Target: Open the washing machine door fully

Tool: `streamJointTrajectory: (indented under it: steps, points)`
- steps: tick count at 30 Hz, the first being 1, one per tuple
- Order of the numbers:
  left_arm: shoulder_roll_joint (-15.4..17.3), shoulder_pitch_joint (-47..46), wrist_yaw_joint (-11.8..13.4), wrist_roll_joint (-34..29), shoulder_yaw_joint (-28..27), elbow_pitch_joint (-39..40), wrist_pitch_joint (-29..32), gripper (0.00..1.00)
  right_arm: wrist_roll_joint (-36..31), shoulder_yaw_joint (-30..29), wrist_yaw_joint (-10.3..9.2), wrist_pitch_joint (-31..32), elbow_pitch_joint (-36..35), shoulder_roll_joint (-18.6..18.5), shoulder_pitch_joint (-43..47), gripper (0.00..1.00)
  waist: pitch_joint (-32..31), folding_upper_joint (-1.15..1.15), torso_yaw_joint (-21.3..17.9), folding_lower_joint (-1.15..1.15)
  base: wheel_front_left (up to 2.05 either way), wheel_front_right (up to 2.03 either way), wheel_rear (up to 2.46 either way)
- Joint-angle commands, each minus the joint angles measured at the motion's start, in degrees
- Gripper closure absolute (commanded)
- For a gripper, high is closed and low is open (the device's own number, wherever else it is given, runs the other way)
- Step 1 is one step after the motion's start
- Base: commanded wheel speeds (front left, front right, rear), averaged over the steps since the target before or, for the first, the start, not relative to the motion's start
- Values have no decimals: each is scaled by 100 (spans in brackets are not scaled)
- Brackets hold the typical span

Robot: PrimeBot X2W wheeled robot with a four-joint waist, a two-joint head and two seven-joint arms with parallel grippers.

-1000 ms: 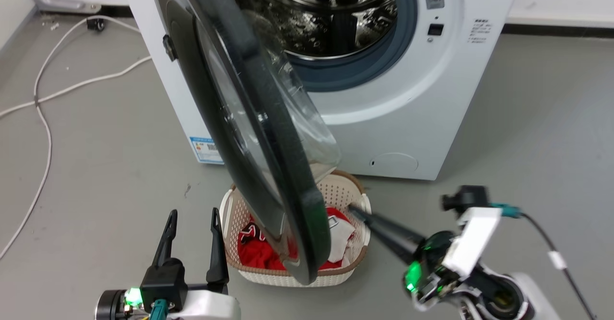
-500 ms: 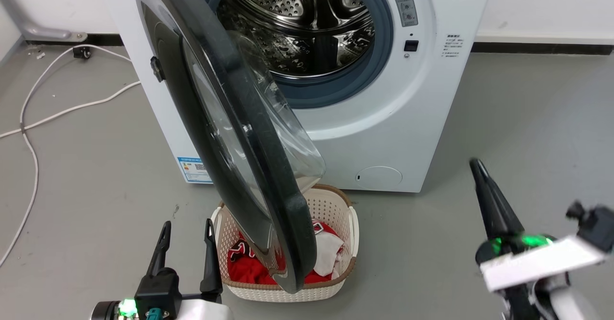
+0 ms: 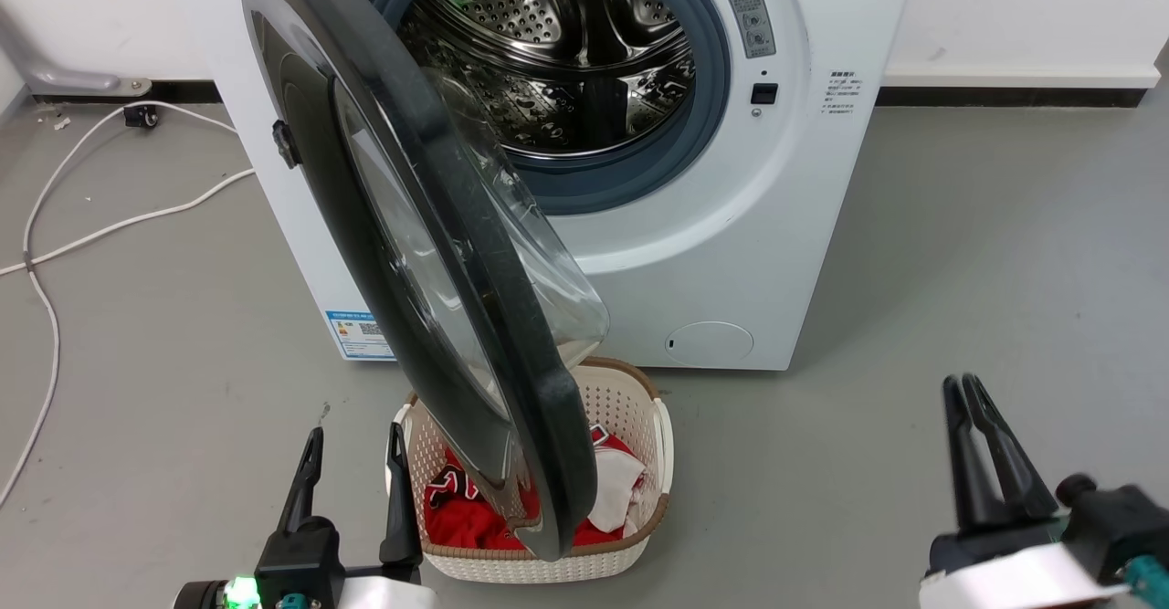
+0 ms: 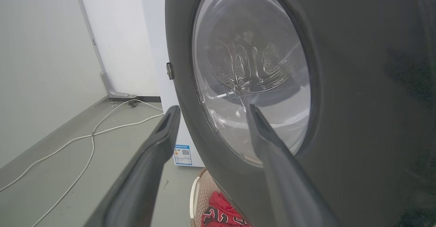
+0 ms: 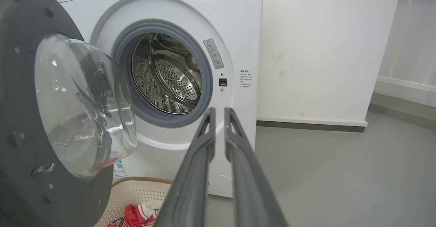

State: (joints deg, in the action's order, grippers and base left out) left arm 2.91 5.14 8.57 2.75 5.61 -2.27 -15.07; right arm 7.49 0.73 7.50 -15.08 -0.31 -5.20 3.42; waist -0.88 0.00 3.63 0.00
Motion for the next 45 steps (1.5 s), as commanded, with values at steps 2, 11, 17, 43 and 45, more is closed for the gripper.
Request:
streamJointTrajectory:
  steps: [2, 11, 17, 43, 45]
  points:
    - [-2, 47, 6, -26, 6, 9, -15, 0, -275, -6, -2, -11, -111, 88, 181, 0, -9, 0, -1, 0, 0, 0, 0]
    - [-2, 62, 19, -53, 40, 31, -16, 0, -393, -154, -3, -11, -258, 239, 598, 0, -45, 0, 8, 0, 0, 0, 0]
    - [-2, 98, 41, -39, 38, 30, -16, 0, -248, -181, -3, -11, -201, 240, 669, 0, -63, 0, -7, 0, 0, 0, 0]
    - [45, -1155, -286, -335, 159, 1458, -15, 100, -231, -36, -3, -11, -54, 241, 495, 0, 15, 0, 22, 0, 0, 0, 0]
    - [39, -1309, -350, -366, 362, 1680, -15, 100, -227, -29, -3, -11, -69, 240, 494, 0, 28, 0, 12, 0, 0, 0, 0]
